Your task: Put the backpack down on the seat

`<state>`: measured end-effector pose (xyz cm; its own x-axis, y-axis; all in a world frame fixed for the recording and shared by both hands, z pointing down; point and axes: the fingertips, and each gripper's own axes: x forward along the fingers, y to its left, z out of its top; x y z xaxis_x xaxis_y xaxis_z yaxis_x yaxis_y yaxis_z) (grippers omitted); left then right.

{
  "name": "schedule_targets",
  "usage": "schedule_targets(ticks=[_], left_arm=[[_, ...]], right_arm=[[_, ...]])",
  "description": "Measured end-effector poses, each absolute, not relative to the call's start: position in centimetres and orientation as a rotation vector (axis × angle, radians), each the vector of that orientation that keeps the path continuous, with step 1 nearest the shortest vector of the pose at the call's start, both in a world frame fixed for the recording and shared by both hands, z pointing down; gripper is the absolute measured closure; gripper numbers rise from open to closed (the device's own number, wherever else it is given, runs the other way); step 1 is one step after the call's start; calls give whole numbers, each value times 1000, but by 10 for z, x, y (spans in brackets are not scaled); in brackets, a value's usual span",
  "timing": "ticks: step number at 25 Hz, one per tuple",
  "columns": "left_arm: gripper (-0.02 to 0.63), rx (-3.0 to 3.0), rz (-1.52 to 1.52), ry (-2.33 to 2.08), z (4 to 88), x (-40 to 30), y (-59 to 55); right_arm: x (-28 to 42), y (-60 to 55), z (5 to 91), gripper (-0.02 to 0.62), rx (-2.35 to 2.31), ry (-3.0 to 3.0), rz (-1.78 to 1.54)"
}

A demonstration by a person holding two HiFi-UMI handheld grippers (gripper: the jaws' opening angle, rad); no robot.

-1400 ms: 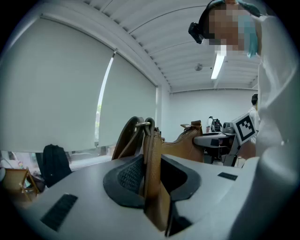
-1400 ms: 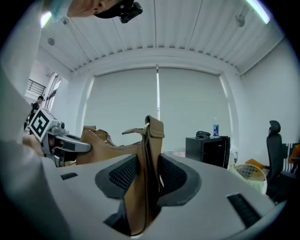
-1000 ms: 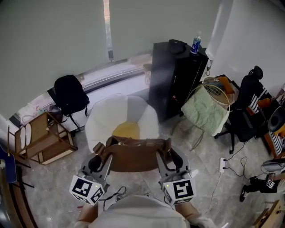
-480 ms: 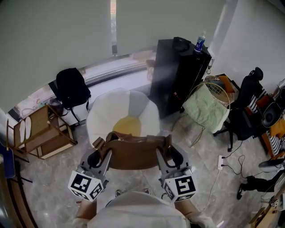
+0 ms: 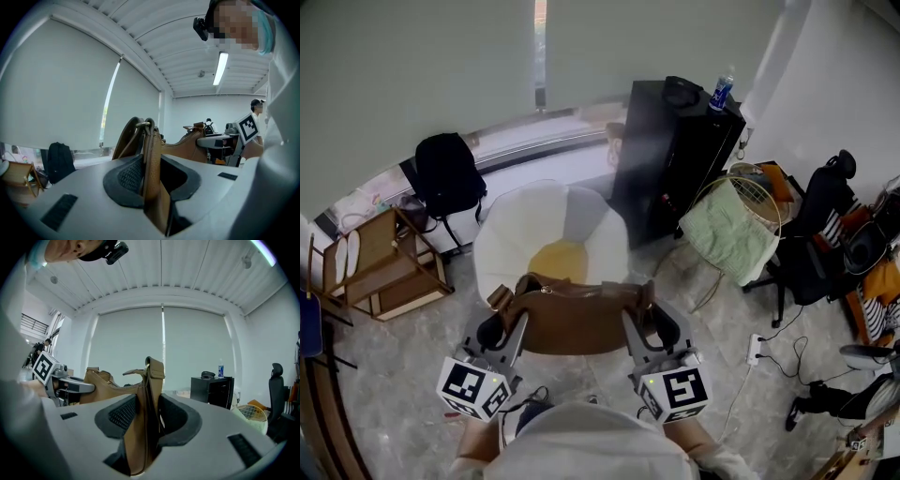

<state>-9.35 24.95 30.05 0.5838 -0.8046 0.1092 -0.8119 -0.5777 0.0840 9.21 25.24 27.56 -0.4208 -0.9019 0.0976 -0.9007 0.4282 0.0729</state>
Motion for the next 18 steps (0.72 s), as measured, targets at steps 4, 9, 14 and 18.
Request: schedule_targets(ticks=[4, 9, 14, 18], left_arm=[[502, 2648, 92, -1431, 306, -80, 254], [502, 2614, 129, -1441, 313, -67, 253], [502, 2626, 136, -1424, 316, -71, 234], [502, 2647, 135, -1392, 315, -85, 211]], right_arm=[[105, 250, 281, 422, 1558, -2579, -8], [117, 244, 288, 422, 1523, -2592, 16], [114, 228, 292, 422, 1546, -2580, 30], [99, 211, 291, 422, 1582, -2559, 30]])
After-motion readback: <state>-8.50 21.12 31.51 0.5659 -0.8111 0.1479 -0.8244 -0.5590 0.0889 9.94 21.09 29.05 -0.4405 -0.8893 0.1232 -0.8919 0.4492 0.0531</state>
